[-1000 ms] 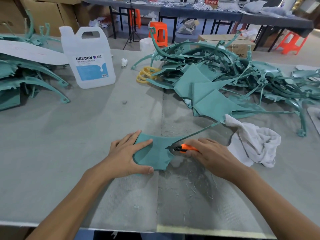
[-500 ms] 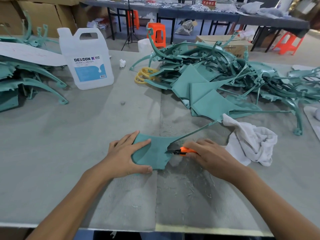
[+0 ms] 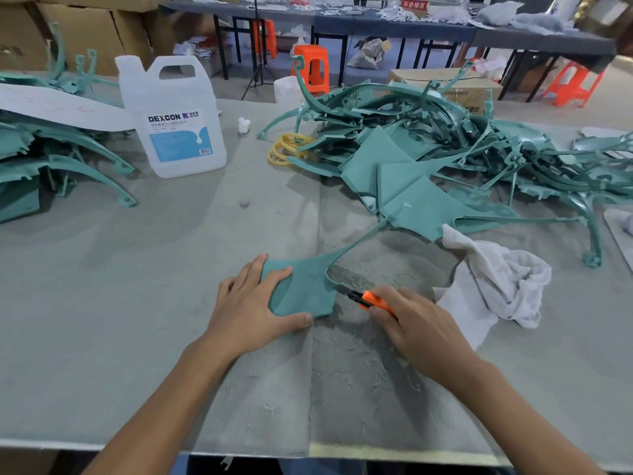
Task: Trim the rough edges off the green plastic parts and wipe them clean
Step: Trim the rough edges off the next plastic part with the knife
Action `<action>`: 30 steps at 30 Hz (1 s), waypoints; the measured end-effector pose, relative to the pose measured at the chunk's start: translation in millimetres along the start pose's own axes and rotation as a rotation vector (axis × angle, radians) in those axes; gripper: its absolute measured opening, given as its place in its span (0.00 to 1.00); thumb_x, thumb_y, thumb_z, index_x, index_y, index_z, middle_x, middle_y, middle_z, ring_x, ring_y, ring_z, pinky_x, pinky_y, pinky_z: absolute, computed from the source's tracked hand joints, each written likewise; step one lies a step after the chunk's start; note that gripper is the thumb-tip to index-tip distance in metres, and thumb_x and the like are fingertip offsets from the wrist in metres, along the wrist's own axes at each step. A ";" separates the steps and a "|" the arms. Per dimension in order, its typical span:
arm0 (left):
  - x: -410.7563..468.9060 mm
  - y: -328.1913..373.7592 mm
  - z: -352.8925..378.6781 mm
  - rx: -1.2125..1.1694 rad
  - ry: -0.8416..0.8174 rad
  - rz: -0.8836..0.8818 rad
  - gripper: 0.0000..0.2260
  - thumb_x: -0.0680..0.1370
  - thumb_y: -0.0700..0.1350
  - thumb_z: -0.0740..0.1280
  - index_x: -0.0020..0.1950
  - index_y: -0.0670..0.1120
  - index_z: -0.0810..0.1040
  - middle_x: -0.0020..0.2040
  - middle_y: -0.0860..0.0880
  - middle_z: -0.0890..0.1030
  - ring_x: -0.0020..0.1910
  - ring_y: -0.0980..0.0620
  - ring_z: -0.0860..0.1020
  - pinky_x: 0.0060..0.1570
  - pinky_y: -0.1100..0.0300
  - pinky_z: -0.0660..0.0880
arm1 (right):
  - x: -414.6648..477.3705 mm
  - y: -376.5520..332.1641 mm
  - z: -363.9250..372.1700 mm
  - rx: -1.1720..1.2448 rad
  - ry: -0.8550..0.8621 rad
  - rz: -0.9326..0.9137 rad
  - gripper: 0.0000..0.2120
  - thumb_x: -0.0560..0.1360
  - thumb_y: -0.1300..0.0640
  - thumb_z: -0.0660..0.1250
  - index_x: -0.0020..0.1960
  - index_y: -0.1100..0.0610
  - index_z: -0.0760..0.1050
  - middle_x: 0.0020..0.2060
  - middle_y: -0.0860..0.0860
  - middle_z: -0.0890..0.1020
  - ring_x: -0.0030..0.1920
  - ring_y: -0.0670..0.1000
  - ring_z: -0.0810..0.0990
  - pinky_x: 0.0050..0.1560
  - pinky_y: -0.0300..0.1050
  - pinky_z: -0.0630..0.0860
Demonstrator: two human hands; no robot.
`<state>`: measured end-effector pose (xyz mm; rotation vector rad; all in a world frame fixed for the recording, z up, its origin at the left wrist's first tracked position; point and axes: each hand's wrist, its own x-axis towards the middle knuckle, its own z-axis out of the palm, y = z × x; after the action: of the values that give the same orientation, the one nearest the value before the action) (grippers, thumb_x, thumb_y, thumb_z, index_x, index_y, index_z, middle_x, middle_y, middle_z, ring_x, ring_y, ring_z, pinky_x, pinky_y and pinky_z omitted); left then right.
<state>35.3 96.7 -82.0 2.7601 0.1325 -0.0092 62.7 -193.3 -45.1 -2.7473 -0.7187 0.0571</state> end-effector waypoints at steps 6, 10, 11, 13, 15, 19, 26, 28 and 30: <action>0.3 -0.4 0.5 0.007 0.021 0.005 0.49 0.59 0.86 0.50 0.76 0.66 0.57 0.82 0.55 0.49 0.79 0.58 0.47 0.72 0.52 0.48 | -0.3 -2.7 0.8 0.011 0.011 0.014 0.11 0.84 0.40 0.52 0.62 0.41 0.68 0.44 0.44 0.75 0.42 0.49 0.76 0.42 0.49 0.76; 0.6 -1.0 0.1 0.007 0.021 0.004 0.50 0.58 0.86 0.49 0.76 0.65 0.57 0.81 0.55 0.49 0.78 0.57 0.49 0.72 0.52 0.49 | 3.2 -1.7 0.6 -0.030 0.020 0.030 0.12 0.84 0.40 0.52 0.63 0.41 0.68 0.44 0.44 0.75 0.43 0.48 0.75 0.42 0.48 0.76; 0.5 -0.9 0.0 0.008 0.021 0.003 0.50 0.58 0.86 0.49 0.76 0.65 0.57 0.81 0.55 0.49 0.78 0.56 0.49 0.72 0.51 0.49 | 3.5 -2.4 1.3 -0.045 0.028 0.039 0.12 0.84 0.40 0.52 0.63 0.41 0.68 0.44 0.44 0.74 0.42 0.48 0.75 0.42 0.48 0.76; 0.4 -0.2 -0.1 0.008 0.017 0.001 0.49 0.59 0.86 0.50 0.76 0.65 0.57 0.81 0.55 0.49 0.78 0.56 0.50 0.73 0.51 0.50 | 3.0 -4.8 3.3 -0.066 0.042 0.057 0.12 0.84 0.41 0.52 0.63 0.43 0.67 0.43 0.45 0.73 0.42 0.49 0.74 0.41 0.49 0.76; 0.2 0.2 -0.6 0.008 0.013 0.000 0.47 0.60 0.85 0.52 0.76 0.65 0.57 0.81 0.55 0.49 0.78 0.56 0.50 0.73 0.51 0.50 | 3.2 -6.3 4.6 -0.073 0.053 0.081 0.12 0.84 0.41 0.52 0.63 0.43 0.67 0.43 0.46 0.74 0.41 0.50 0.75 0.42 0.50 0.77; -1.2 1.1 -0.6 0.006 0.016 0.002 0.46 0.62 0.83 0.55 0.76 0.65 0.58 0.81 0.54 0.49 0.78 0.56 0.50 0.73 0.51 0.50 | 3.7 -6.6 4.7 -0.058 0.030 0.078 0.12 0.84 0.41 0.52 0.63 0.43 0.67 0.44 0.47 0.74 0.42 0.50 0.75 0.42 0.49 0.77; -0.7 1.3 -0.1 -0.007 0.019 0.000 0.46 0.62 0.83 0.55 0.76 0.65 0.58 0.81 0.54 0.49 0.78 0.56 0.49 0.73 0.51 0.50 | 3.7 -8.4 4.9 -0.085 0.060 0.091 0.10 0.84 0.41 0.52 0.62 0.42 0.66 0.43 0.46 0.74 0.40 0.50 0.75 0.40 0.48 0.76; -1.0 1.3 0.5 -0.010 0.028 -0.005 0.46 0.62 0.83 0.55 0.76 0.64 0.58 0.81 0.54 0.50 0.78 0.55 0.50 0.73 0.51 0.50 | 1.8 -10.5 5.9 -0.058 0.040 0.068 0.10 0.84 0.41 0.52 0.61 0.41 0.66 0.42 0.46 0.73 0.40 0.50 0.75 0.41 0.50 0.76; -1.1 0.6 1.0 -0.003 0.034 -0.005 0.47 0.61 0.84 0.54 0.76 0.65 0.58 0.81 0.53 0.51 0.78 0.55 0.50 0.73 0.51 0.50 | 1.7 -8.8 4.7 -0.083 0.038 0.062 0.11 0.83 0.40 0.51 0.62 0.41 0.66 0.43 0.46 0.74 0.41 0.51 0.77 0.41 0.50 0.77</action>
<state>34.3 95.8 -82.7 2.7574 0.1480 0.0372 59.6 -183.9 -47.0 -2.8417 -0.6397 -0.0118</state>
